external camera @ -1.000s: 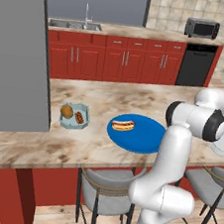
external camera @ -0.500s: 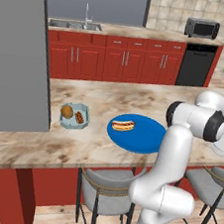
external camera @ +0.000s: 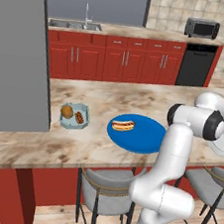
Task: Place one cooked food and one vegetable from the large plate to each tupperware container.
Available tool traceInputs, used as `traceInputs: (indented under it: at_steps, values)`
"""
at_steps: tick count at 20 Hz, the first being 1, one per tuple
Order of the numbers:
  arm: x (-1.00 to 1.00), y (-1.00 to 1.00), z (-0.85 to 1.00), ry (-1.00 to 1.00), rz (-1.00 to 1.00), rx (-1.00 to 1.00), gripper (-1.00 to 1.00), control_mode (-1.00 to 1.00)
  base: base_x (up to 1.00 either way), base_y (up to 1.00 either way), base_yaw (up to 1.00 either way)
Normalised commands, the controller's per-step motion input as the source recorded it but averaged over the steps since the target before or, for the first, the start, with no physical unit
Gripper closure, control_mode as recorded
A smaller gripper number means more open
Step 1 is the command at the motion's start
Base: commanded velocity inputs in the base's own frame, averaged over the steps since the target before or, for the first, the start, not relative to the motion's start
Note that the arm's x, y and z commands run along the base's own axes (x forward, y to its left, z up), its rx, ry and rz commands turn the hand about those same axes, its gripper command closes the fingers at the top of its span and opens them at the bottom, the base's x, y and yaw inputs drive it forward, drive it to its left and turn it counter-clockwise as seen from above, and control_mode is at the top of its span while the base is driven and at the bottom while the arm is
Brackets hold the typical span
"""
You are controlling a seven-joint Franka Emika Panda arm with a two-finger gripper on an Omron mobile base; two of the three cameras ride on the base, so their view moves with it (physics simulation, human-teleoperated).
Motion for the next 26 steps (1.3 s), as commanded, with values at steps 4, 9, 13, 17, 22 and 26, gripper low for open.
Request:
traceInputs:
  at_steps: [4, 9, 13, 17, 22, 26]
  values:
    - [0.21, -0.27, -0.16, 0.0, 0.03, 0.02, 1.0, -1.0, 0.0, 0.0, 0.0]
    - [0.03, -0.08, -0.24, 0.0, 0.02, 0.03, -1.0, -1.0, 0.0, 0.0, 0.0]
    - [0.0, 0.0, -0.09, 0.0, 0.0, 0.02, -1.0, -1.0, 0.0, 0.0, 0.0]
    - [0.0, 0.0, 0.0, 0.0, 0.0, 0.0, -1.0, -1.0, 0.0, 0.0, 0.0]
    - [0.01, 0.0, 0.0, 0.0, 0.0, 0.0, -1.0, -1.0, 0.0, 0.0, 0.0]
    - [0.0, 0.0, 0.0, 0.0, 0.0, 0.0, -1.0, -1.0, 0.0, 0.0, 0.0]
